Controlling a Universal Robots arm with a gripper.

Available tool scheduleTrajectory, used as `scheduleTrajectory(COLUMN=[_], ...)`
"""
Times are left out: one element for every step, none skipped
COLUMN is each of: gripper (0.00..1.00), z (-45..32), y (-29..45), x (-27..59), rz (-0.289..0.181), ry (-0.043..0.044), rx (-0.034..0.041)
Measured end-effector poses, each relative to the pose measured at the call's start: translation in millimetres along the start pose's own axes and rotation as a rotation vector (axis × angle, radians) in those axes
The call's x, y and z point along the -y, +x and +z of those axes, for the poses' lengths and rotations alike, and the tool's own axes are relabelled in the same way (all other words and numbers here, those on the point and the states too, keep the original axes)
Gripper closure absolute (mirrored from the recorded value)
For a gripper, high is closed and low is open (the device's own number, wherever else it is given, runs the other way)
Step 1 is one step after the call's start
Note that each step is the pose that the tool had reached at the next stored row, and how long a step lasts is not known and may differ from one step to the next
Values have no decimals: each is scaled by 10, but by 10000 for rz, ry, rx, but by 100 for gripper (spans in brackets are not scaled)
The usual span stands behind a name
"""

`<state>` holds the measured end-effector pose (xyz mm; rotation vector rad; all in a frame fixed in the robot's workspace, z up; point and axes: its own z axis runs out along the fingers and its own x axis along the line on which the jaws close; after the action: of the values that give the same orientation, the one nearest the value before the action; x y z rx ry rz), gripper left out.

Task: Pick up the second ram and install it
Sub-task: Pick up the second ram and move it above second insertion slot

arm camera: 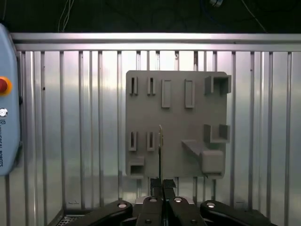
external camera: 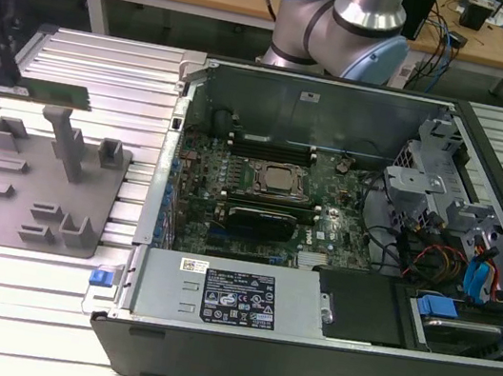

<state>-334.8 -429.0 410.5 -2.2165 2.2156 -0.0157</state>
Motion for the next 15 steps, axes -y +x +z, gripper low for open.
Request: scheduleTrajectory(gripper=[91,91,91,91,91,91,91,91,91,91,91,91,91,91,91], z=[0,2,3,3,5,6,8,8,9,11,12,14,15,16,18], y=[0,0,0,0,0,0,0,1,0,1,0,1,0,1,1], x=[94,211,265,310,414,541,620,700,793,890,1000,1125,1220,1307,1358], rz=[0,-1,0,1,-1,1,0,-1,1,-1,1,-1,1,-2,0], ry=[-1,-1,-1,-2,0,-1,0,-1,-1,-2,-4,-5,-10,-12,-13], rx=[-1,-1,-1,-2,0,-1,0,0,-1,0,-2,-1,-1,-2,0])
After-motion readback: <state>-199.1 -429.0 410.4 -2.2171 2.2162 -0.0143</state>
